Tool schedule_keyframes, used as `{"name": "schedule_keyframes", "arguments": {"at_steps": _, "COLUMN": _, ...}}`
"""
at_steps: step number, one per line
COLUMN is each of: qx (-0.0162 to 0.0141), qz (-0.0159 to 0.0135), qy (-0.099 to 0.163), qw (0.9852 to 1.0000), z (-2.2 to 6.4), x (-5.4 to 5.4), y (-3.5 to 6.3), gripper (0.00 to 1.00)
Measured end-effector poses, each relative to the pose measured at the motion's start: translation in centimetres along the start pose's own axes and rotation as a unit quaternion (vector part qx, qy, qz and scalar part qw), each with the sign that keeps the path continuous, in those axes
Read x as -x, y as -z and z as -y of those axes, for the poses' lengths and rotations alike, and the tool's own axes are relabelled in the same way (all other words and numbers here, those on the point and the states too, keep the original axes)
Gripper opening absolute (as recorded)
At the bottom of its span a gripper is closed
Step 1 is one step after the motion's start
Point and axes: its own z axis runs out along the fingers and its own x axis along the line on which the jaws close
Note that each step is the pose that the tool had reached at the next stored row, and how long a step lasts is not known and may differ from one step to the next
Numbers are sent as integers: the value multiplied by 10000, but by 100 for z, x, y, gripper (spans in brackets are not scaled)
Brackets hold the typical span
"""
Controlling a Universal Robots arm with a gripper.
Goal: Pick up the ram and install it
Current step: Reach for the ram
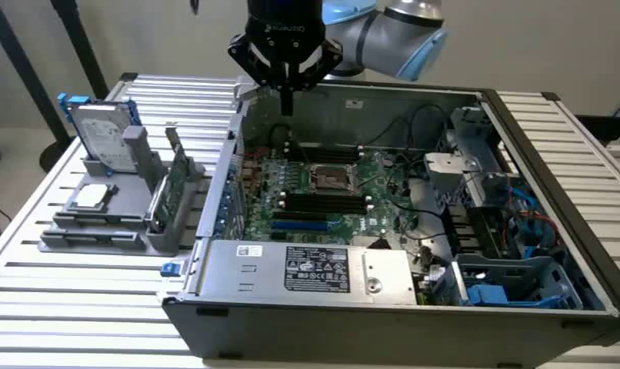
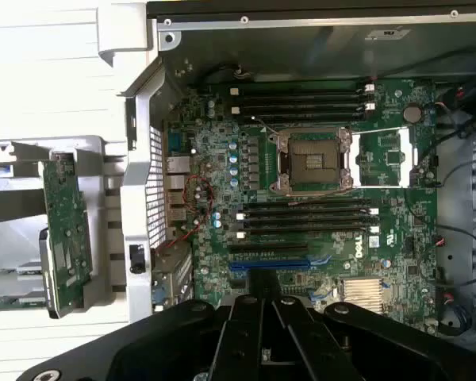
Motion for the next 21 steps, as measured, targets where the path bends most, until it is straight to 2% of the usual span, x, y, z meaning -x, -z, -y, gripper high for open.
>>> {"name": "schedule_keyframes", "arguments": {"at_steps": 13, "qx": 4, "qz": -1, "qy": -1, "qw": 10000, "z": 4, "x": -6, "y": 1, "gripper": 11}}
{"name": "schedule_keyframes", "arguments": {"at_steps": 16, "qx": 4, "qz": 0, "qy": 1, "qw": 10000, "z": 33, "x": -85, "y": 3, "gripper": 11}}
{"name": "schedule_keyframes", "arguments": {"at_steps": 21, "qx": 4, "qz": 0, "qy": 0, "qw": 10000, "z": 87, "x": -310, "y": 8, "gripper": 11}}
